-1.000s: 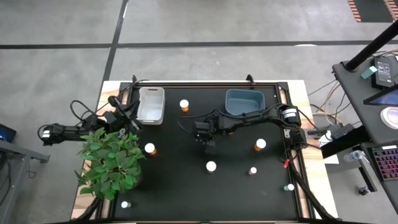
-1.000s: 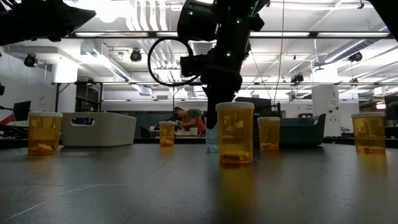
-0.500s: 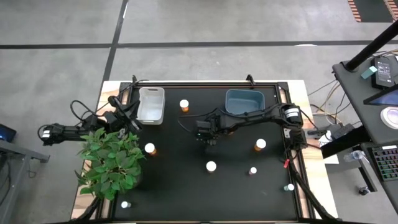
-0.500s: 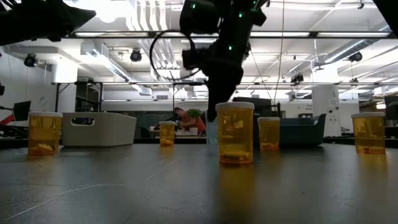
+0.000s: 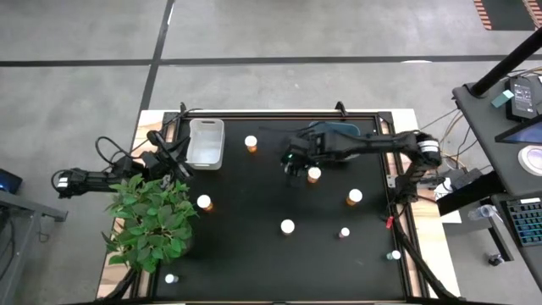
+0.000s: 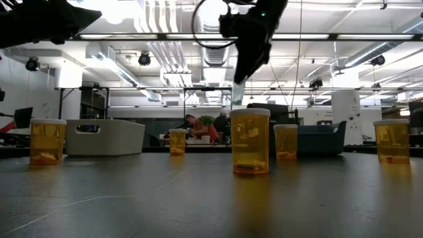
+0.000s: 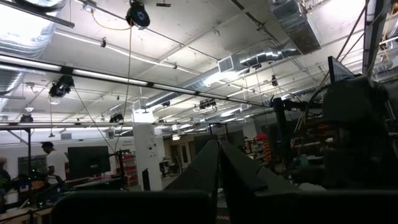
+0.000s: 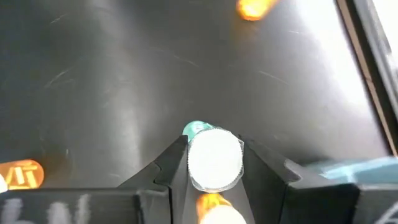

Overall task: Pick and place medicine bottles into bin by pill shape (circle, oval)
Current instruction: Put the small blue pill bottle into the blue bin

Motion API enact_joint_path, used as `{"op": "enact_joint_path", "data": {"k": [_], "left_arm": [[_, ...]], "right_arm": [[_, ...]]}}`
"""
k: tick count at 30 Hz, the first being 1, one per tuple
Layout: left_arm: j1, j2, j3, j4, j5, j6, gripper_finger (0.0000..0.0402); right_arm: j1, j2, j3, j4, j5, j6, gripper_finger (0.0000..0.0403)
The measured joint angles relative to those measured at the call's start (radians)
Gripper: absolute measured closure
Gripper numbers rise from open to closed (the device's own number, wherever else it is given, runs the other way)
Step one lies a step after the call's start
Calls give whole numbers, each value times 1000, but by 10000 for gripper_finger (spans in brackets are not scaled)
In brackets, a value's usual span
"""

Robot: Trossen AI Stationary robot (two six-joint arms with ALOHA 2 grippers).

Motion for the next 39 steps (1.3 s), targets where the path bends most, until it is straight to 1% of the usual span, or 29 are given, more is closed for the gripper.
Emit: {"op": "enact_joint_path", "data": {"k": [5,11,16,20,25,28,32,34,39], "left_arm": [[0,0,0,0,0,0,402],[0,0,0,0,0,0,402],[0,0,0,0,0,-1,402],[0,0,0,4,0,-1,402],[0,0,0,5,0,-1,402],[0,0,0,6,0,-1,402],[0,0,0,6,0,-1,402],[0,0,0,7,0,-1,402],[0,0,0,14,0,-1,402]], "right_arm": [[-74,-93,-39,-57,2,26,287],[-175,-207,-129,-85,2,28,286],[-270,-297,-224,-81,3,52,287],[-345,-335,-304,-73,1,53,287],[-416,-313,-362,-43,-20,19,287],[-450,-280,-388,34,-63,-18,287],[-483,-223,-413,146,-80,-68,287],[-496,-190,-416,192,-80,-89,287],[-516,-88,-355,198,-81,-132,286]]}}
